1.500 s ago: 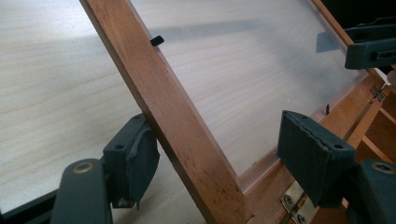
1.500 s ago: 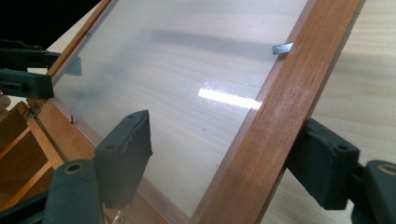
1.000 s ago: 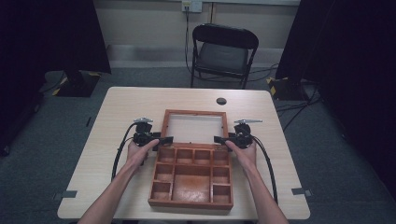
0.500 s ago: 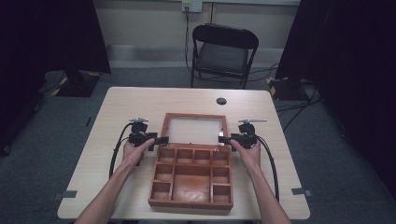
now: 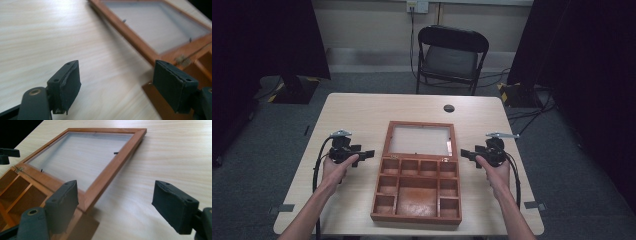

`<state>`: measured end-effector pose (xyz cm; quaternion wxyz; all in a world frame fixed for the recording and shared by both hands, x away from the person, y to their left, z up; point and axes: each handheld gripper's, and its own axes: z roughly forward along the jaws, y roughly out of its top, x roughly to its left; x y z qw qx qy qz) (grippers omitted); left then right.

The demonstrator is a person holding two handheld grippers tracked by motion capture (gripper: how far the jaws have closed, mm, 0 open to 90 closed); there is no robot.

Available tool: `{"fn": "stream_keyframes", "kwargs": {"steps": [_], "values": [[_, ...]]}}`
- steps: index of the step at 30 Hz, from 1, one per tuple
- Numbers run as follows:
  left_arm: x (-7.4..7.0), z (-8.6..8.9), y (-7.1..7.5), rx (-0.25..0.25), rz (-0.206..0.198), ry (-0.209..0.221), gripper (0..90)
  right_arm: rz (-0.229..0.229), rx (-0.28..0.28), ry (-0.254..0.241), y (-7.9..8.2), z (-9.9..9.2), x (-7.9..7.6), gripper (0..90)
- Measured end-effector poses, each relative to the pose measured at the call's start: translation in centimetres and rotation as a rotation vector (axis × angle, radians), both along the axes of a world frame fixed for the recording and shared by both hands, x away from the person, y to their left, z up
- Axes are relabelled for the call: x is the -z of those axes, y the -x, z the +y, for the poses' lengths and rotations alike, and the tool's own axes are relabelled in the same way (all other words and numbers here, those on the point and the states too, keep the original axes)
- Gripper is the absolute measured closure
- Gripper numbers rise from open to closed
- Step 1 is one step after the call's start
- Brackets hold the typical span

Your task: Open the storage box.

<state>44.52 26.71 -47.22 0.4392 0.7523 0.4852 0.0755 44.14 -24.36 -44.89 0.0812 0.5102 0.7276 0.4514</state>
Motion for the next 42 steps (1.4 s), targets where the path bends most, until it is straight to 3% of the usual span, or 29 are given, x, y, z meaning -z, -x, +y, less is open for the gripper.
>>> {"fn": "stream_keyframes", "kwargs": {"steps": [6,18,20,24,26,29,31,33,36,37,39,42], "values": [[0.0,1.8,1.4,-0.006,-0.011,0.002,21.6,-0.005,-0.001,0.045,2.3,-1.3,-0.1,19.2],[-0.1,3.2,4.5,-0.010,-0.027,-0.081,19.2,-0.010,0.014,0.122,6.4,-3.2,0.1,18.3],[0.0,3.3,4.9,-0.010,-0.016,-0.098,19.3,-0.002,0.016,0.134,7.0,-3.5,0.3,18.2],[0.5,3.6,5.8,-0.023,0.015,-0.087,19.3,0.018,0.031,0.143,8.1,-4.1,1.2,17.6],[0.8,3.5,6.1,-0.008,0.036,-0.136,19.2,0.032,0.037,0.156,8.4,-4.3,1.8,17.6],[1.3,3.1,6.6,-0.012,0.035,-0.203,19.4,0.056,0.046,0.202,8.7,-4.2,2.6,17.4],[1.7,2.9,6.9,0.010,0.018,-0.252,19.1,0.067,0.058,0.224,8.6,-4.1,2.9,17.0],[1.9,2.8,6.9,-0.011,-0.009,-0.272,16.6,0.109,0.086,0.273,8.4,-3.9,3.2,16.8],[2.4,2.5,7.0,-0.038,-0.066,-0.339,15.4,0.065,0.108,0.335,8.4,-3.8,3.1,17.5],[2.6,2.4,7.0,-0.058,-0.082,-0.318,13.5,0.066,0.121,0.323,8.3,-4.0,3.2,15.5],[2.8,2.4,7.1,-0.065,-0.091,-0.315,10.6,0.086,0.139,0.308,8.1,-4.3,3.6,14.5],[3.0,2.4,7.0,-0.072,-0.100,-0.311,5.7,0.033,0.190,0.351,8.1,-4.4,4.1,14.0]]}}
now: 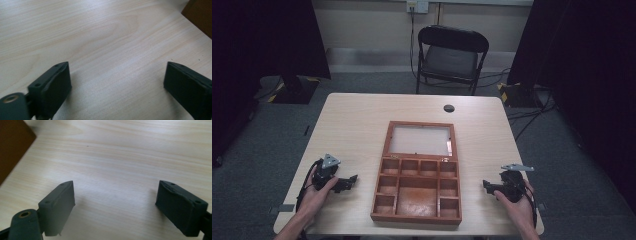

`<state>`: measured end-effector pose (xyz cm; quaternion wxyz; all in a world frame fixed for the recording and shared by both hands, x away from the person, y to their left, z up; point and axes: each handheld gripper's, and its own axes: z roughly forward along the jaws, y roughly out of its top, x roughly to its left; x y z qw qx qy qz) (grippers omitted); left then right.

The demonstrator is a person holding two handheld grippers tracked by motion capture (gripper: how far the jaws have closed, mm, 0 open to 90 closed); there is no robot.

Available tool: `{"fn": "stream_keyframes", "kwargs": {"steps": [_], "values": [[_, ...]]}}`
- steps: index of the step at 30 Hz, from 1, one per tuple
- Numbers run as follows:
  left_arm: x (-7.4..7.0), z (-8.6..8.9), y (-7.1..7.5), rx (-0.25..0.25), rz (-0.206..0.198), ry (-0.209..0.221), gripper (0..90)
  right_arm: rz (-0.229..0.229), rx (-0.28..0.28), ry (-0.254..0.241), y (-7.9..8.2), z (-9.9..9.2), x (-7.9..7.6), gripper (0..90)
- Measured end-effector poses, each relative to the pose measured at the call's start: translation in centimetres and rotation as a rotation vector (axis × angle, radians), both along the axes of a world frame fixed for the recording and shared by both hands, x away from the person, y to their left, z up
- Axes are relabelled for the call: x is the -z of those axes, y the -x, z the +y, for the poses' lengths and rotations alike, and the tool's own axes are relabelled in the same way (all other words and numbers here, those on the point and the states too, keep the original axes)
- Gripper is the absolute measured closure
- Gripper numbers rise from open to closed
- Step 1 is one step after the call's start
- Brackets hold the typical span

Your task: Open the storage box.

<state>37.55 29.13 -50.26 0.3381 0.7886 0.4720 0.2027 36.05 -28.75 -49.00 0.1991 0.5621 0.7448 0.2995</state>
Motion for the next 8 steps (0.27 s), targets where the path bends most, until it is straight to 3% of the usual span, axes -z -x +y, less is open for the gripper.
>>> {"fn": "stream_keyframes", "kwargs": {"steps": [2,3,5,8], "values": [[0.01,0.00,-0.02,-0.002,0.000,-0.002,5.1,-0.056,0.003,0.032,0.03,0.18,0.61,10.4],[0.04,-0.05,-0.01,-0.007,-0.002,0.004,5.1,-0.068,0.001,0.024,0.03,0.25,0.81,7.1],[0.04,-0.05,-0.01,-0.007,-0.002,0.005,5.0,-0.074,-0.014,0.026,0.03,0.42,1.04,1.9],[0.01,0.01,-0.04,-0.003,0.001,-0.004,4.6,-0.072,-0.017,0.027,-0.02,0.53,1.10,1.2]]}}
